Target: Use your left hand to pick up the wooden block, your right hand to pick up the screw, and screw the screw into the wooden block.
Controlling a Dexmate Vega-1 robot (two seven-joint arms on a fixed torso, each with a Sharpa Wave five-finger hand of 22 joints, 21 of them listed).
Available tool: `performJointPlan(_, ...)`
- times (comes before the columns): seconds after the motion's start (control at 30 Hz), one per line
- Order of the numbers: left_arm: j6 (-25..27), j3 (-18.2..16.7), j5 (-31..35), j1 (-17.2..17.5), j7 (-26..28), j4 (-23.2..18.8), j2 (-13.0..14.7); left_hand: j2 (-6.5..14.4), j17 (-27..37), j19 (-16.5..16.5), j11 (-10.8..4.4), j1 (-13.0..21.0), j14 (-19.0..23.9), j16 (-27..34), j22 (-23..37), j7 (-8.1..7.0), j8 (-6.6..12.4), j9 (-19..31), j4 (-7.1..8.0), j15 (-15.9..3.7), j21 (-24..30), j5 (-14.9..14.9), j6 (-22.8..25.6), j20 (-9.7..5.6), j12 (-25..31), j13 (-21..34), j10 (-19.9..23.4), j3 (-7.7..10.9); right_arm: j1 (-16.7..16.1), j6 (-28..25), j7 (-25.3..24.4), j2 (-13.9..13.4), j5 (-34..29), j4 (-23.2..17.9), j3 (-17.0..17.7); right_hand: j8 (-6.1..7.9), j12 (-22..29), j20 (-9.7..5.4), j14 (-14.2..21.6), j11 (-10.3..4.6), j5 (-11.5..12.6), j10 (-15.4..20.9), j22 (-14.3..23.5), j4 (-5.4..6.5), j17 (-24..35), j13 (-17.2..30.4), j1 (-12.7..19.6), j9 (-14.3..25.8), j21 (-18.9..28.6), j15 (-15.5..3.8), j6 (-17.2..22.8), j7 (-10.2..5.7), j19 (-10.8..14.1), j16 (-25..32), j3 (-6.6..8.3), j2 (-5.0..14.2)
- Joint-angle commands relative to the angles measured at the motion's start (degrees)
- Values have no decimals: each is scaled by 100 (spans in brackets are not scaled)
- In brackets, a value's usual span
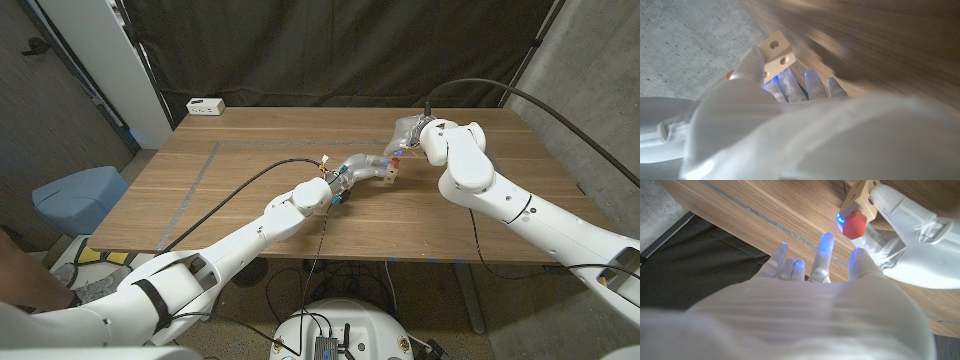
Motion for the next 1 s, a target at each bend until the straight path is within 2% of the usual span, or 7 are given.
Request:
performJointPlan(0.03, -39, -15, 2, 4, 43, 27, -15, 67, 12, 31, 2, 3, 26, -8, 18, 171, 7, 26, 138, -240, 12, 35, 166, 0, 20, 249, 42, 178, -41, 143, 16, -110, 375, -155, 176, -129, -26, 126, -75, 20, -2, -161, 14, -32, 5, 12, -83, 24, -31, 101, -243, 21, -134, -56, -31, -35)
performJointPlan(0.27, -30, -19, 5, 24, 62, 10, -6, 63, 15, 31, 2, -13, 24, -6, 18, 167, 8, 26, 146, -243, 13, 35, 166, 0, 24, 247, 49, 174, 10, 201, 145, -230, 611, -260, 216, -348, -49, 301, -278, 45, 9, -479, 13, -77, -7, 18, -183, 39, -52, 222, -692, 41, -403, -118, -55, -126)
performJointPlan(0.47, -20, -26, 2, 37, 69, -9, 8, 62, 14, 31, 2, -12, 23, -6, 18, 169, 11, 26, 143, -238, 13, 38, 169, -1, 22, 244, 46, 180, 88, 248, 262, -323, 815, -295, 211, -539, -61, 399, -501, 48, 24, -810, 11, -160, -18, 23, -155, 52, -38, 372, -1105, 55, -569, -152, -15, -167)
performJointPlan(0.87, -40, -28, -11, 25, 52, 29, -2, 62, 17, 34, 2, -20, 30, 0, 18, 162, 9, 26, 147, -233, 14, 42, 160, -2, 26, 241, 56, 182, 211, 223, 449, -502, 921, -353, 116, -697, -59, 489, -790, 40, 44, -1226, 7, -324, -31, 30, 97, 82, -33, 456, -1577, 52, -754, -164, 108, -228)
performJointPlan(0.9, -42, -28, -8, 23, 54, 31, -2, 61, 17, 33, 3, -19, 26, -2, 18, 160, 11, 26, 146, -244, 13, 43, 165, -4, 25, 241, 51, 183, 229, 221, 502, -524, 914, -361, 98, -703, -59, 500, -828, 76, 44, -1281, 7, -336, -31, 31, 131, 89, -34, 464, -1620, 56, -780, -164, 125, -236)
performJointPlan(1.0, -49, -27, -4, 22, 54, 33, -1, 59, 17, 31, 3, -22, 24, -1, 18, 160, 11, 26, 147, -248, 13, 42, 165, -1, 24, 241, 49, 181, 265, 216, 578, -553, 883, -366, 56, -719, -62, 518, -887, 34, 47, -1385, 7, -362, -32, 32, 205, 98, -38, 457, -1715, 30, -834, -162, 156, -258)
